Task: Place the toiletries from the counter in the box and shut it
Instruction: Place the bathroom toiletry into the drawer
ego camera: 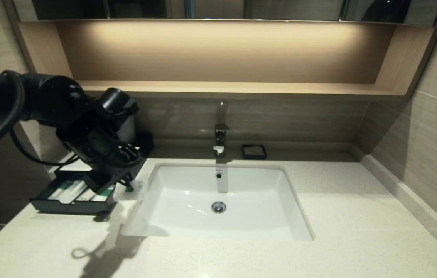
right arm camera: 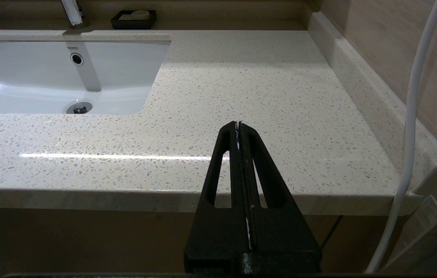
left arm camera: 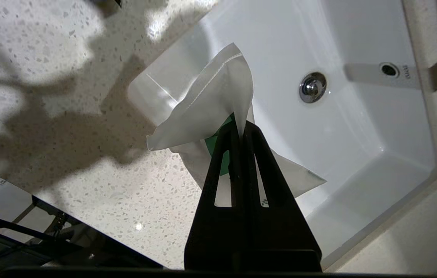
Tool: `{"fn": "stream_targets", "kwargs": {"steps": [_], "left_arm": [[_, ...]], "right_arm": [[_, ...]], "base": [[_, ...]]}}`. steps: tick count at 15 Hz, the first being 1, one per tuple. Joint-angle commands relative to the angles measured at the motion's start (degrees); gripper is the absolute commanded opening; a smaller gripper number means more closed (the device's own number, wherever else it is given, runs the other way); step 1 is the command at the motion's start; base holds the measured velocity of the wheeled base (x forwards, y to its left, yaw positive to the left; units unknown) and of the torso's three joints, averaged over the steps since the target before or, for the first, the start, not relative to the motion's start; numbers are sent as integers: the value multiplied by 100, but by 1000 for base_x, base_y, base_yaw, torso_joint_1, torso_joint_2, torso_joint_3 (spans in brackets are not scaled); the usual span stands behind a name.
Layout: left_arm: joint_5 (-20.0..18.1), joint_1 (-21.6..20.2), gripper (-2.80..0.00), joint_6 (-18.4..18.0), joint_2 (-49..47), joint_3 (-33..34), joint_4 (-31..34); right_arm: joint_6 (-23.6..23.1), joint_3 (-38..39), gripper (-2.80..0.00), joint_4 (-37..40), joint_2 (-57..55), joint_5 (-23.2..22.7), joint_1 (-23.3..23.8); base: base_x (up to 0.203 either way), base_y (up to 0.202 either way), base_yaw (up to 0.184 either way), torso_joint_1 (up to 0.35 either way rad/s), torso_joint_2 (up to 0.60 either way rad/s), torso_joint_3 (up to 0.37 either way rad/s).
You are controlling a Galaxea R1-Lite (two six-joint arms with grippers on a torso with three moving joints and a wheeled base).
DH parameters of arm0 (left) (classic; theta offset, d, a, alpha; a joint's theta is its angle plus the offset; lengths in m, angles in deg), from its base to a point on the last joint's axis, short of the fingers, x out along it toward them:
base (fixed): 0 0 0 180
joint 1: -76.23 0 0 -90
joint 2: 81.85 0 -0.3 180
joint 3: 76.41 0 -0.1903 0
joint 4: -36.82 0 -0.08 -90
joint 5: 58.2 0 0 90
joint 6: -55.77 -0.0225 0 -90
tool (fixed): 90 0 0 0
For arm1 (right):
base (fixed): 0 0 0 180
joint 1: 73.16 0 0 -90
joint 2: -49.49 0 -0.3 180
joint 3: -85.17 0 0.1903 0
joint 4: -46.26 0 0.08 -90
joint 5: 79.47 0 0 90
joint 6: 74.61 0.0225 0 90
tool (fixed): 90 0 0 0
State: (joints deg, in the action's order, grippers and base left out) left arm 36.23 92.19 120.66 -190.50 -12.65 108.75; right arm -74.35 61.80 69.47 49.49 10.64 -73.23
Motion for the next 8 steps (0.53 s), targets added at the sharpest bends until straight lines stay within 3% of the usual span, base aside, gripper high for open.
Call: {"fn": "stream_targets", "kwargs": {"steps": [1, 8], "left_arm": [[7, -226, -280, -30, -9, -247, 23], [366, -735, -280, -280, -297, -487, -33]], "right_arm": [[0, 7, -280, -2, 0, -1, -1], [0, 4, -280, -2, 0, -1, -1]], "base": [[0, 0, 0, 0, 0, 0], [0, 0, 0, 0, 0, 0]]}}
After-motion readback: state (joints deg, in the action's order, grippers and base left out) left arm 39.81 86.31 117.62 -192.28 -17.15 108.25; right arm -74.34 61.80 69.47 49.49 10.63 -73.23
